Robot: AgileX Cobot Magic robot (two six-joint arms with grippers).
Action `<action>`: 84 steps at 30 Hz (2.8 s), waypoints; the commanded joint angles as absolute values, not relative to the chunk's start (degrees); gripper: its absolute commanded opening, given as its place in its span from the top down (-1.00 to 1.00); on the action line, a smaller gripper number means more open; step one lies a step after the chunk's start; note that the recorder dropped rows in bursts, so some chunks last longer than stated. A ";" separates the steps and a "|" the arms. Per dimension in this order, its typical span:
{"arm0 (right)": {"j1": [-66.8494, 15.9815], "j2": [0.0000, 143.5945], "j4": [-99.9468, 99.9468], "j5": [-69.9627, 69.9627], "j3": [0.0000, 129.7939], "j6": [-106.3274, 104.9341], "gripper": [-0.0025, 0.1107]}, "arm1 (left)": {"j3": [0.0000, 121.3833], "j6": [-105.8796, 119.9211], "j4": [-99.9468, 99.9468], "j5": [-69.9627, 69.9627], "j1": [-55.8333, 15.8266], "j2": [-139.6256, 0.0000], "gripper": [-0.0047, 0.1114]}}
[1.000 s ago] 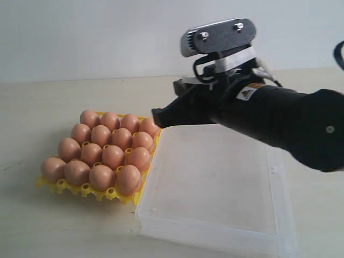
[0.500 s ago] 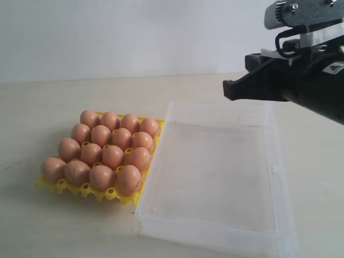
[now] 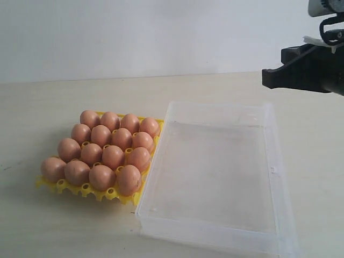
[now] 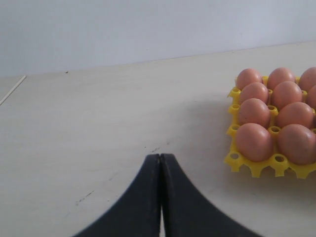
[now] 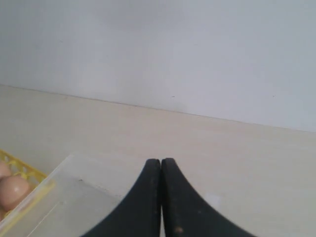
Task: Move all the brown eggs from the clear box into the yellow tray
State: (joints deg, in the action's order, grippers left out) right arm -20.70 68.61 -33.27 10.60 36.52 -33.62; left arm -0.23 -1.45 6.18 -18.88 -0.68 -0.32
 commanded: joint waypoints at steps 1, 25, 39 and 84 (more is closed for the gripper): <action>-16.73 65.93 -32.66 8.10 36.38 -37.60 0.96 | 0.00 -1.70 5.80 -18.09 -0.61 0.00 0.92; -6.29 53.48 -15.85 -4.40 32.66 -24.77 0.96 | 0.00 -1.70 6.01 -18.09 -0.61 0.00 0.92; -6.29 37.07 -9.89 -17.46 19.93 -24.77 0.96 | 0.00 -1.70 6.01 -18.09 -0.61 0.00 0.92; -6.22 0.00 -8.40 -20.96 0.00 -17.43 0.96 | 0.00 -1.70 6.01 -18.09 -0.61 0.00 0.92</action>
State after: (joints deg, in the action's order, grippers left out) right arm -6.52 0.37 -8.89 -20.58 0.77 -21.08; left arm -0.23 -1.45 6.18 -18.88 -0.68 -0.32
